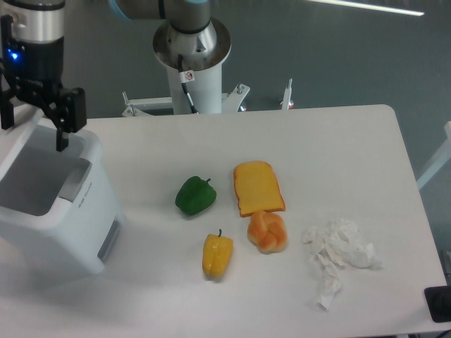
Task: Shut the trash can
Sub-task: 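Push the bin lid down over the opening with the gripper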
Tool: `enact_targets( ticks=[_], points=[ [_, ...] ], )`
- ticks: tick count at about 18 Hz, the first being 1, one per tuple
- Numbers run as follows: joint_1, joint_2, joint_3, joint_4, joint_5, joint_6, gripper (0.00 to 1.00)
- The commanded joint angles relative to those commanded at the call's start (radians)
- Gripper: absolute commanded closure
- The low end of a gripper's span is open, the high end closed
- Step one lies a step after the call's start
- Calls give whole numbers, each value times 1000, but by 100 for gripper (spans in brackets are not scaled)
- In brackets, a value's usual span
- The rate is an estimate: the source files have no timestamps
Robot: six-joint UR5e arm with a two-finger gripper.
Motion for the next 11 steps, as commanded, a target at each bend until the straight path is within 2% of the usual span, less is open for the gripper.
enact_targets(
  ticks=[11],
  points=[
    [11,-43,-8,34,38,-5,0]
  ],
)
